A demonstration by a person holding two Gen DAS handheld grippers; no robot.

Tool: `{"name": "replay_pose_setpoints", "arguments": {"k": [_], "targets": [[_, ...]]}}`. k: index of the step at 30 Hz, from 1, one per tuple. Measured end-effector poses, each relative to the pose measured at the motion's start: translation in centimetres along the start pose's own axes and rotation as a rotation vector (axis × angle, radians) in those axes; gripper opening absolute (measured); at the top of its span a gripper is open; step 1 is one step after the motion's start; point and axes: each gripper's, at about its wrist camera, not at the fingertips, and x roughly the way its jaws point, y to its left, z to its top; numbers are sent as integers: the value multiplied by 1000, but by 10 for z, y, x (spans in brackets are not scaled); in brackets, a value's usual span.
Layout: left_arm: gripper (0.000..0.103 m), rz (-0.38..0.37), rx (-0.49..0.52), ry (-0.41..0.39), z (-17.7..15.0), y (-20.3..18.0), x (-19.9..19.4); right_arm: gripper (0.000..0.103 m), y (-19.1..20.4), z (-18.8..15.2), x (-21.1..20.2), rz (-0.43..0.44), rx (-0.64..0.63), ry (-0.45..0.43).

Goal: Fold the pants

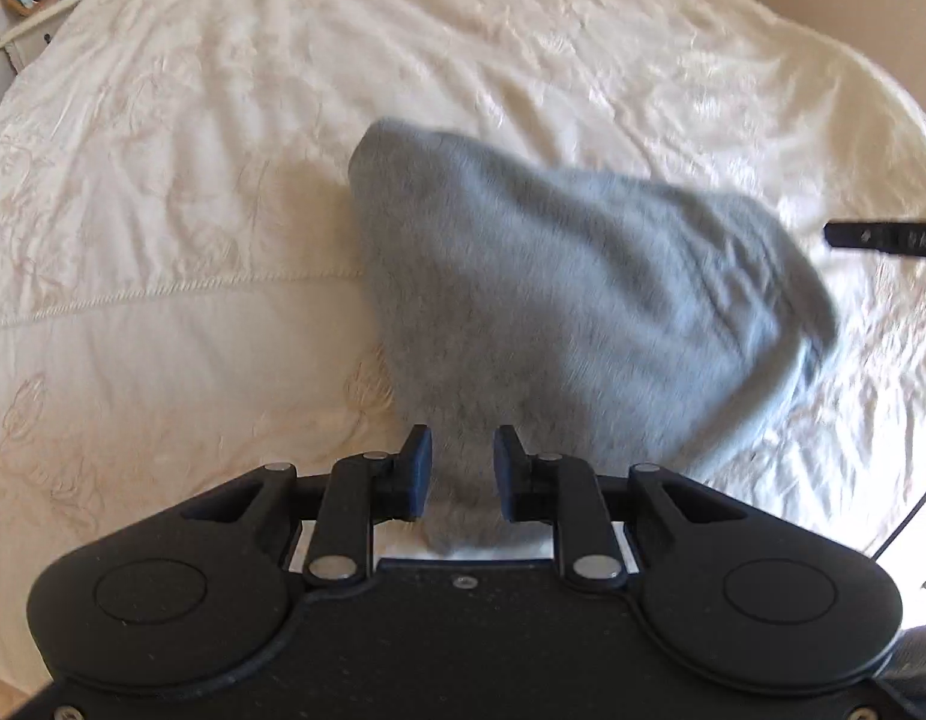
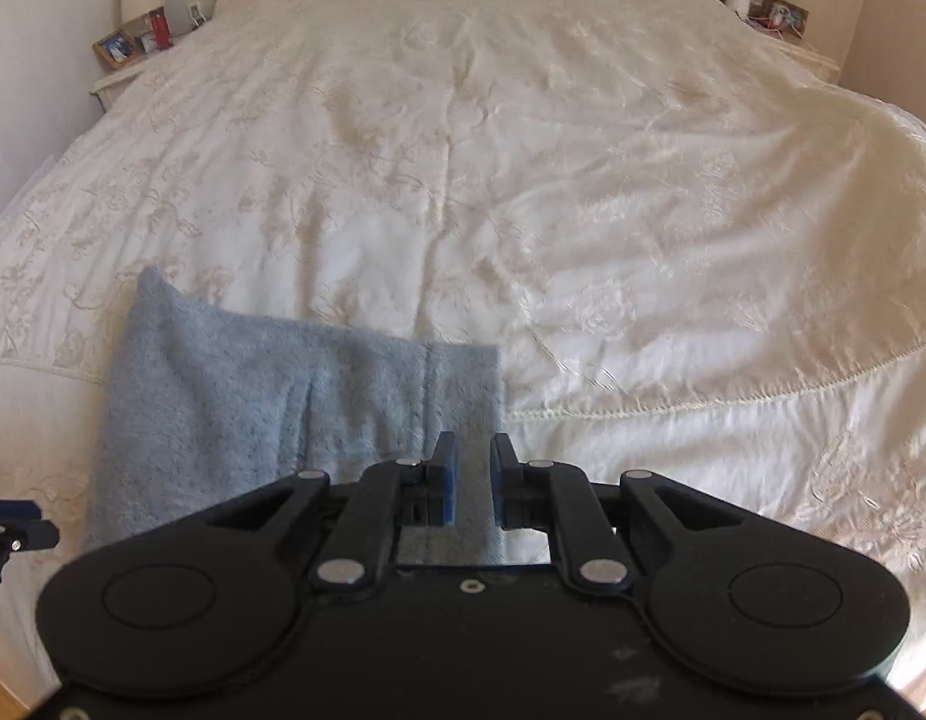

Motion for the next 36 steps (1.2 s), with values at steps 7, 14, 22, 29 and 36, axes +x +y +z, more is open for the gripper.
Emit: {"name": "replay_pose_setpoints", "arguments": {"k": [7, 14, 22, 29, 36], "targets": [[37, 36, 32, -33, 58, -28, 66, 12, 23, 21, 59, 69, -56, 66], [48, 149, -46, 93, 61, 20, 109, 21, -13, 21, 115, -110, -32, 182], [49, 88, -258, 94, 17, 53, 66, 25, -58, -2, 59, -16, 134, 88], [50, 145, -306, 177, -47, 24, 62, 26, -64, -20, 51, 56, 171, 102], [50, 151, -278, 202, -41, 24, 58, 40, -70, -14, 55, 188, 183, 97]]}}
